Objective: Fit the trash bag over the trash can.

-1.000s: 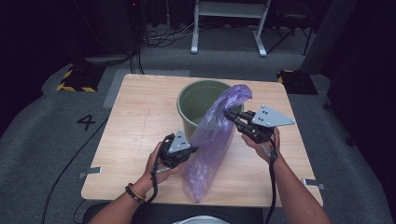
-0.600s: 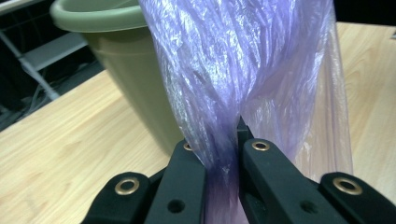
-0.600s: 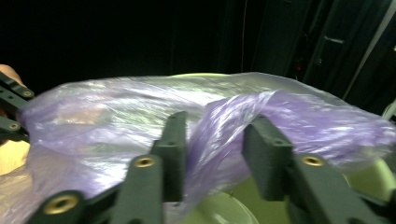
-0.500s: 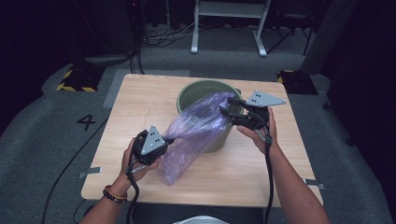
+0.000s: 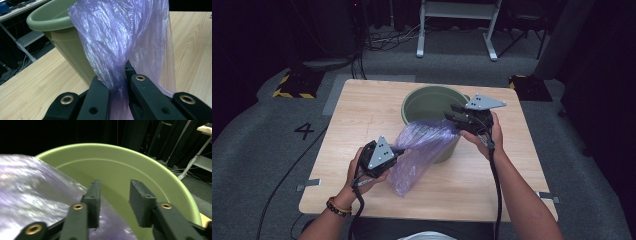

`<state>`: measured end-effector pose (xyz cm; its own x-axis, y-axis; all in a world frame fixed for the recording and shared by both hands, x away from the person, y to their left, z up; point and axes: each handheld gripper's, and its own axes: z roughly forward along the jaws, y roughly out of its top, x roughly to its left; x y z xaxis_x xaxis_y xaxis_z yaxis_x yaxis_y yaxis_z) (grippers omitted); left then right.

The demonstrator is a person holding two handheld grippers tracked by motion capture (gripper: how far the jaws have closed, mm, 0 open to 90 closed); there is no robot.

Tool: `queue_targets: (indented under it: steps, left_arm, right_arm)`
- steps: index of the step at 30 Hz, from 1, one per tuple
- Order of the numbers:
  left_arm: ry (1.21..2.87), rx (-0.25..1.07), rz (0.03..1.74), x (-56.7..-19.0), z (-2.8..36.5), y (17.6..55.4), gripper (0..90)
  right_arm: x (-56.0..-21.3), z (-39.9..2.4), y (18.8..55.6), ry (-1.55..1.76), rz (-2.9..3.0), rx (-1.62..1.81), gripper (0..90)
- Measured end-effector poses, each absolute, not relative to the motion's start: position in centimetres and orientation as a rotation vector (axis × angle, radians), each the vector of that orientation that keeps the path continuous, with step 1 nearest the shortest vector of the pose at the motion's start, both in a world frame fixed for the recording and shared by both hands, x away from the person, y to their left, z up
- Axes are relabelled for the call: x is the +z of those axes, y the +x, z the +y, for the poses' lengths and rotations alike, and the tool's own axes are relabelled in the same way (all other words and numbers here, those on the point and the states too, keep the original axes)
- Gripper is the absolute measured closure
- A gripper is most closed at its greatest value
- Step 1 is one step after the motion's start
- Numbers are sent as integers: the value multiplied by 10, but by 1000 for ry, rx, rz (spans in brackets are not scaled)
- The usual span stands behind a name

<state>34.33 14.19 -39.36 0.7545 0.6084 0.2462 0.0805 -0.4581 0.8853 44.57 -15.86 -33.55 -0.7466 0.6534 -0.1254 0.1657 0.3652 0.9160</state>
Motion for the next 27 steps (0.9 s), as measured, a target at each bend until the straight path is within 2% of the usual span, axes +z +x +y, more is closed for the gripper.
queue_targets:
  steps: [2,3,6,7,10,15,17,21,26,27]
  left_arm:
    - [1983,687,523,-394,138,343,894]
    - [1992,690,525,-395,135,343,894]
    - [1990,673,526,-396,134,343,894]
    - [1990,663,528,-397,133,343,894]
    - [1999,659,521,-398,131,343,894]
    - [1992,654,516,-401,128,342,893]
    - [1990,636,514,-404,125,343,886]
    - [1995,620,513,-406,122,343,862]
    - [2003,618,502,-408,118,343,874]
    - [2008,612,499,-408,117,343,876]
  right_arm:
    - [-333,-160,441,696,2140,1408,534]
    - [-329,-163,434,664,2135,1433,473]
    - [-327,-170,422,601,2152,1486,437]
    - [-327,-175,412,571,2163,1492,394]
    - [-330,-186,396,526,2168,1523,373]
    - [-341,-199,378,523,2131,1520,372]
    - [-356,-203,370,564,2104,1517,376]
    - [-378,-201,369,629,2137,1541,373]
    - [-395,-195,371,660,2165,1532,383]
    - [-400,-194,371,676,2173,1575,412]
